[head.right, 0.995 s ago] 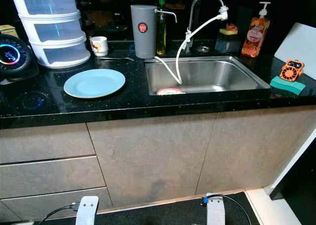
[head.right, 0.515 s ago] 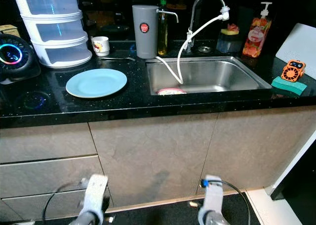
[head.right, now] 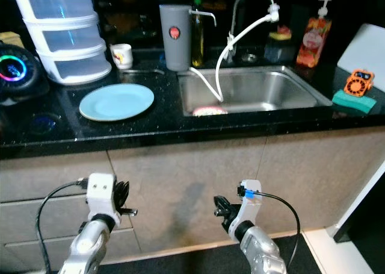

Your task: Kitchen organization

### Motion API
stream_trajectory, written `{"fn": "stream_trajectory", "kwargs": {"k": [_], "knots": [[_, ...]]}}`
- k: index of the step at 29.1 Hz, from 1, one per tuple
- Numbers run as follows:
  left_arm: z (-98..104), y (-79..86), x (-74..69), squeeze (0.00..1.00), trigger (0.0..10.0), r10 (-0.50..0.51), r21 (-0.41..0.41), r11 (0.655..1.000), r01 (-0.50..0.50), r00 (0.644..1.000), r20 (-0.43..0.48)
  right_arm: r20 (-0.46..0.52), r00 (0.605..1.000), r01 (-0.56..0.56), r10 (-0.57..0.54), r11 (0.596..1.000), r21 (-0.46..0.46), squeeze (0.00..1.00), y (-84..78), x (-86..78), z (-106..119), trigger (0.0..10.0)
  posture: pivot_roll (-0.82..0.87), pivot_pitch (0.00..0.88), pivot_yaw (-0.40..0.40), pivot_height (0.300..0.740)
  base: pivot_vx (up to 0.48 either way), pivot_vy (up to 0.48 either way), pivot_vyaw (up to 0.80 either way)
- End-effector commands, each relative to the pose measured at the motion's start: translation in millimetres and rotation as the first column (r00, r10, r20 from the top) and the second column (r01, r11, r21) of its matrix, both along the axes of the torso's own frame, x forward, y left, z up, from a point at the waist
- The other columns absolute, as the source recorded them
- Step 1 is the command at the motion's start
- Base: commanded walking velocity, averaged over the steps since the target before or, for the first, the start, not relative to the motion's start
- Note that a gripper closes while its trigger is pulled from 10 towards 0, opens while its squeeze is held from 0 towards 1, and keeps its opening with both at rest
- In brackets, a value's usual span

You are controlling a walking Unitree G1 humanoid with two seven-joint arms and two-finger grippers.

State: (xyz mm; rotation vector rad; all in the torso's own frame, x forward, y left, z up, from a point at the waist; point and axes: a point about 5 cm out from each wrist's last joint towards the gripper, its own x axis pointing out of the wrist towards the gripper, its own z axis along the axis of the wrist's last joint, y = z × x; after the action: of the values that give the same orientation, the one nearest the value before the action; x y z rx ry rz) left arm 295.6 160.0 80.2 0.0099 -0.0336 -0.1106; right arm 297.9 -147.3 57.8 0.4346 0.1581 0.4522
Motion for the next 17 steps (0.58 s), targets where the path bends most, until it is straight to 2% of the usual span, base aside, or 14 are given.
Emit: {"fn": "stream_trajectory", "kwargs": {"k": [1, 2, 3, 6, 7, 8, 10, 12, 14, 16, 17], "knots": [[26.6, -10.4, 5.4, 0.00, 10.0, -0.052, -0.016, 0.998, 0.054, 0.992, 0.112, 0.086, 0.995, -0.060, 0.054, 0.996, 0.065, 0.00, 3.3, 6.5, 26.9, 10.0, -0.05, 0.014, 0.006, 0.740, 0.000, 0.000, 0.00], [26.6, -10.4, 5.4, 0.00, 10.0, -0.052, -0.016, 0.998, 0.054, 0.992, 0.112, 0.086, 0.995, -0.060, 0.054, 0.996, 0.065, 0.00, 3.3, 6.5, 26.9, 10.0, -0.05, 0.014, 0.006, 0.740, 0.000, 0.000, 0.00], [46.2, -15.9, 8.7, 0.00, 10.0, -0.089, -0.020, 0.995, 0.094, 0.980, 0.177, 0.156, 0.982, -0.117, 0.103, 0.989, 0.086, 0.00, 6.4, 10.2, 47.9, 10.0, -0.05, 0.020, 0.006, 0.740, 0.000, 0.000, 0.00], [80.5, -25.4, 11.5, 0.00, 10.0, -0.165, -0.008, 0.985, 0.173, 0.946, 0.279, 0.269, 0.943, -0.221, 0.195, 0.972, 0.073, 0.00, 13.3, 13.9, 83.0, 10.0, -0.05, 0.025, 0.007, 0.740, 0.000, 0.000, 0.00], [100.3, -25.7, 13.4, 0.00, 10.0, -0.161, 0.007, 0.986, 0.169, 0.924, 0.348, 0.317, 0.935, -0.179, 0.157, 0.983, 0.039, 0.00, 13.1, 21.0, 98.4, 10.0, -0.05, 0.025, 0.007, 0.740, 0.000, 0.000, 0.00], [104.1, -25.2, 13.7, 0.00, 10.0, -0.156, 0.008, 0.986, 0.164, 0.919, 0.361, 0.324, 0.935, -0.162, 0.143, 0.986, 0.033, 0.00, 12.5, 22.5, 101.0, 10.0, -0.05, 0.025, 0.007, 0.740, 0.000, 0.000, 0.00], [116.6, -17.7, 17.4, 0.00, 10.0, -0.105, 0.057, 0.994, 0.089, 0.907, 0.407, 0.324, 0.946, 0.018, -0.026, 0.999, 0.029, 0.00, 3.6, 36.5, 109.5, 10.0, -0.06, 0.024, 0.005, 0.740, 0.000, 0.000, 0.00], [123.0, -2.0, 25.3, 0.00, 10.0, -0.024, 0.121, 0.992, -0.027, 0.916, 0.401, 0.366, 0.922, 0.144, -0.124, 0.989, -0.028, 0.00, -2.9, 44.1, 121.6, 10.0, -0.05, 0.022, 0.003, 0.740, 0.000, 0.000, 0.00], [129.8, 14.6, 30.9, 0.00, 10.0, 0.062, 0.103, 0.989, -0.109, 0.922, 0.383, 0.405, 0.891, 0.246, -0.204, 0.968, -0.053, 0.00, -8.4, 48.7, 136.6, 10.0, -0.05, 0.022, 0.003, 0.740, 0.000, 0.000, 0.00], [140.3, 27.7, 32.6, 0.00, 10.0, 0.117, 0.034, 0.990, -0.137, 0.928, 0.355, 0.458, 0.865, 0.259, -0.203, 0.964, -0.061, 0.00, -7.5, 49.4, 159.0, 10.0, -0.05, 0.021, 0.002, 0.740, 0.000, 0.000, 0.00], [140.3, 27.7, 32.6, 0.00, 10.0, 0.117, 0.034, 0.990, -0.137, 0.928, 0.355, 0.458, 0.865, 0.259, -0.203, 0.964, -0.061, 0.00, -7.5, 49.4, 159.0, 10.0, -0.05, 0.021, 0.002, 0.740, 0.000, 0.000, 0.00]]}}
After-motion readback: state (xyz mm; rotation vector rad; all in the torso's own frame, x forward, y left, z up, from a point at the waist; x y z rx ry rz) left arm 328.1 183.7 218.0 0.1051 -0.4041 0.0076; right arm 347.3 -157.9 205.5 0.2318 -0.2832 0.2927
